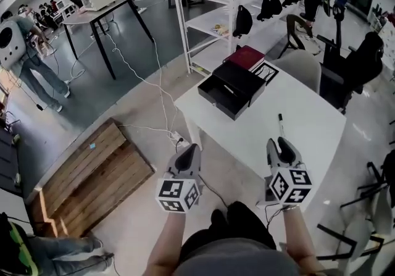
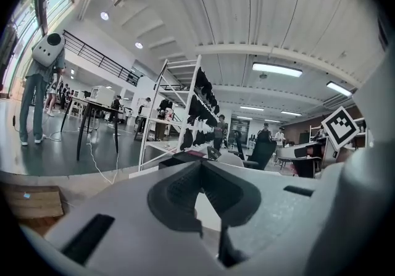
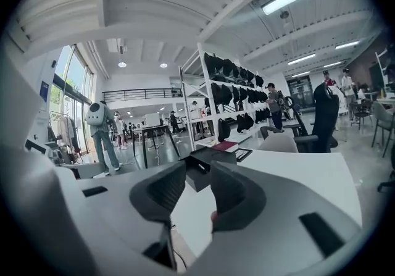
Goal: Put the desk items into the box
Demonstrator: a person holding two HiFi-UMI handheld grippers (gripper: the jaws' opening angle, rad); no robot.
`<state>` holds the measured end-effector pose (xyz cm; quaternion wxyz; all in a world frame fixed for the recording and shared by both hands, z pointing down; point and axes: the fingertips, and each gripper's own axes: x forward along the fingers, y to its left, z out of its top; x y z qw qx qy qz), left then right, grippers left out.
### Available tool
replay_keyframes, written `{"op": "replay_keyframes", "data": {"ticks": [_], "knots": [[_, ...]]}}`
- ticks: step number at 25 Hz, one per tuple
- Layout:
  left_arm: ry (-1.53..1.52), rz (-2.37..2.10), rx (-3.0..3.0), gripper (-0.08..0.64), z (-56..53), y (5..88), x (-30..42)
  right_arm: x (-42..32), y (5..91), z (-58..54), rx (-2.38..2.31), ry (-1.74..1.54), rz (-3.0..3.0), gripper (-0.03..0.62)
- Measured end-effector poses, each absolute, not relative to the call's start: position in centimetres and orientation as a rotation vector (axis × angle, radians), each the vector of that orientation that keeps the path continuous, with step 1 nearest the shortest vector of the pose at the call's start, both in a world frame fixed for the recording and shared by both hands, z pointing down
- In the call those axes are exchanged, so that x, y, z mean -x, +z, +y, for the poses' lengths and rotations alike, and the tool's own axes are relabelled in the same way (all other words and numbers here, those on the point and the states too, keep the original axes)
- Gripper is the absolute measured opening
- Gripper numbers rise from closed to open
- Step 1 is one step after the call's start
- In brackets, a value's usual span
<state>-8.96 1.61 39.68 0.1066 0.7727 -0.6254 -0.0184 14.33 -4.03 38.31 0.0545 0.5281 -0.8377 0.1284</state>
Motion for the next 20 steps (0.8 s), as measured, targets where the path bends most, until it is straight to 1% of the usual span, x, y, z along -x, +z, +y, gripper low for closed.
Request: {"op": "replay_keyframes", "data": {"ticks": [12, 20], "knots": [[-0.02, -1.723, -2.343, 0.006, -4.0, 40.5, 7.0, -19.3, 39.9, -7.7, -1.764, 0.41, -2.387, 0.123], [0.02, -1.662, -2.371, 0.006, -8.4, 41.4, 5.3, -21.0, 41.8, -11.2, -1.784, 0.416, -2.319, 0.123]]}}
